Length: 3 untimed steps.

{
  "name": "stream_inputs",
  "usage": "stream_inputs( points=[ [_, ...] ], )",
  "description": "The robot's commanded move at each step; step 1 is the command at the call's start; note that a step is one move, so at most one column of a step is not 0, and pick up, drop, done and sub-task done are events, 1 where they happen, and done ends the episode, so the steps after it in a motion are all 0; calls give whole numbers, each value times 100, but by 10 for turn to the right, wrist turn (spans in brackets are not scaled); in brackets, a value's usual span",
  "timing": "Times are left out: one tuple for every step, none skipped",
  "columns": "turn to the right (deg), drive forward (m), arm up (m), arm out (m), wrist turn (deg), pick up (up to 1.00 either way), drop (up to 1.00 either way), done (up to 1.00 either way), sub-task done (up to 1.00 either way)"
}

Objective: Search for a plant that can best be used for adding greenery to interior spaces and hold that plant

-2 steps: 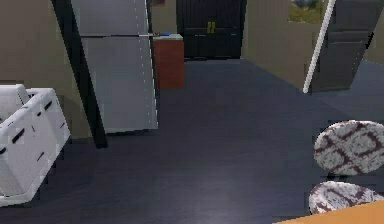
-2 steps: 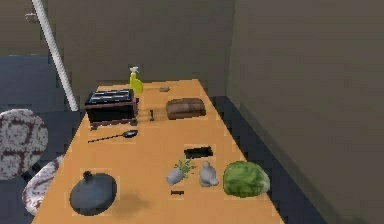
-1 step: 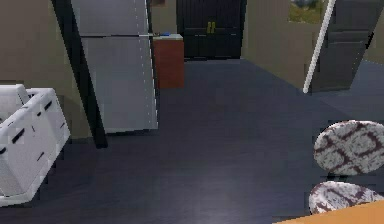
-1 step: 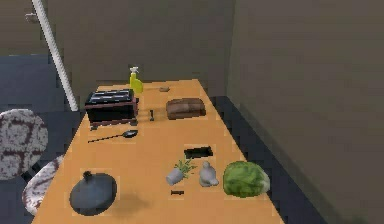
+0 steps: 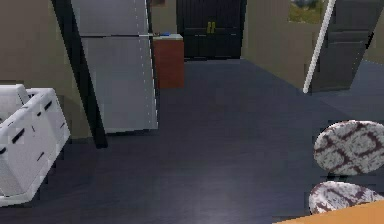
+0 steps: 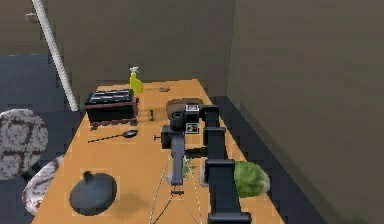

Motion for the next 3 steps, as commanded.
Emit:
stream_inputs(
  points=[
    [0,0,0,0,450,0,0,0,0],
    [0,0,0,0,450,0,0,0,0],
    [0,0,0,0,450,0,0,0,0]
  ],
)
